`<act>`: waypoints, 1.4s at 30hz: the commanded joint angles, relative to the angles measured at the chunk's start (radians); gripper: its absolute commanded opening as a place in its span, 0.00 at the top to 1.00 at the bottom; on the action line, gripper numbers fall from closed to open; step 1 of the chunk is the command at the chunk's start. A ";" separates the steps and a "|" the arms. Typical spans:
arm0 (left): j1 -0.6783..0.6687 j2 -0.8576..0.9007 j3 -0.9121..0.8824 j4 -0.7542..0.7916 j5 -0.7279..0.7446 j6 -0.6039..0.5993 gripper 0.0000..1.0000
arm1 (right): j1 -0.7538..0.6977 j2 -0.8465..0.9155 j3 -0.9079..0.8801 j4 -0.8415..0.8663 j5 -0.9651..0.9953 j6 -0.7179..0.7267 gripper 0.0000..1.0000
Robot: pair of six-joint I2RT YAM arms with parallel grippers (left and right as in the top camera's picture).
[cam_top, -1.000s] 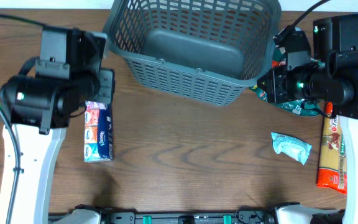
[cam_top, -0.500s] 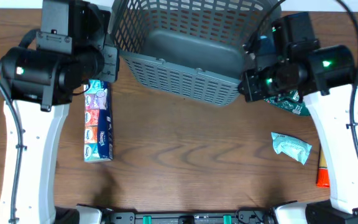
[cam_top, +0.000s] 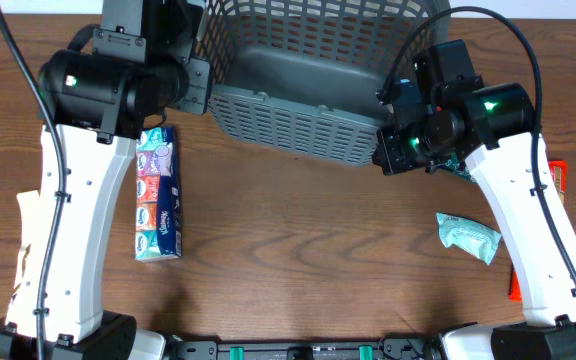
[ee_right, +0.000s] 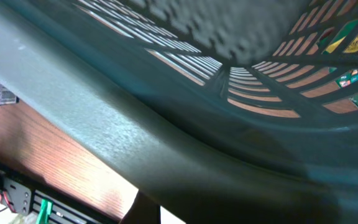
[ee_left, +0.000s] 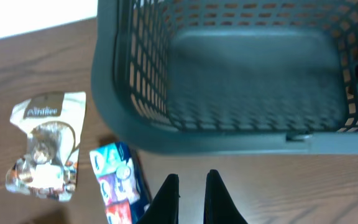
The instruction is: Pack container
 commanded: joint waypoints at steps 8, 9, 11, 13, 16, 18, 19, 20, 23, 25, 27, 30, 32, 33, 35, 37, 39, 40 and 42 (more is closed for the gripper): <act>-0.024 0.086 0.020 0.043 -0.001 0.069 0.95 | 0.004 0.005 -0.003 0.034 0.032 -0.008 0.99; -0.024 0.093 0.020 0.043 -0.001 0.074 0.95 | 0.004 0.005 -0.003 0.034 0.043 -0.008 0.99; -0.024 0.106 0.020 0.045 -0.001 0.074 0.95 | 0.004 0.005 -0.003 0.034 0.053 -0.008 0.99; -0.024 0.119 0.019 0.047 -0.001 0.089 0.94 | 0.004 0.005 -0.003 0.039 0.053 -0.008 0.99; -0.024 0.137 0.020 0.047 -0.001 0.097 0.95 | 0.004 0.005 -0.003 0.047 0.053 -0.008 0.98; -0.024 0.147 0.019 0.047 -0.001 0.100 0.95 | 0.004 0.005 -0.003 0.050 0.053 -0.008 0.99; -0.024 0.153 0.019 0.047 -0.001 0.100 0.95 | 0.004 0.005 -0.003 0.050 0.053 -0.008 0.99; -0.024 0.158 0.019 0.047 -0.001 0.100 0.95 | 0.004 0.005 -0.003 0.050 0.053 -0.008 0.99; -0.024 0.163 0.016 0.046 -0.001 0.100 0.95 | 0.004 0.005 -0.003 0.054 0.053 -0.008 0.99; -0.024 0.163 0.010 0.045 -0.001 0.100 0.95 | 0.004 0.005 -0.003 0.059 0.057 -0.007 0.99; -0.024 0.163 0.006 0.037 -0.001 0.100 0.95 | 0.004 0.005 -0.003 0.061 0.069 -0.007 0.99; -0.024 0.163 0.006 0.014 -0.001 0.100 0.94 | 0.004 0.005 -0.003 0.061 0.088 -0.007 0.99; -0.024 0.163 0.006 0.003 -0.001 0.100 0.95 | 0.004 0.005 -0.003 0.061 0.090 -0.007 0.99; -0.024 0.163 0.006 -0.003 -0.001 0.100 0.95 | 0.004 0.005 -0.003 0.061 0.091 -0.007 0.99; -0.024 0.163 0.004 -0.009 -0.001 0.100 0.94 | 0.004 0.005 -0.003 0.061 0.091 -0.007 0.99; -0.024 0.163 -0.001 -0.010 -0.001 0.100 0.95 | 0.004 0.005 -0.003 0.061 0.091 -0.007 0.99; -0.024 0.164 -0.010 -0.011 -0.001 0.100 0.95 | 0.004 0.005 -0.003 0.062 0.091 -0.007 0.99; -0.024 0.164 -0.014 -0.012 -0.001 0.100 0.94 | 0.004 0.005 -0.003 0.062 0.091 -0.007 0.99; -0.024 0.164 -0.021 -0.016 -0.001 0.100 0.95 | 0.004 0.005 -0.003 0.063 0.092 -0.008 0.99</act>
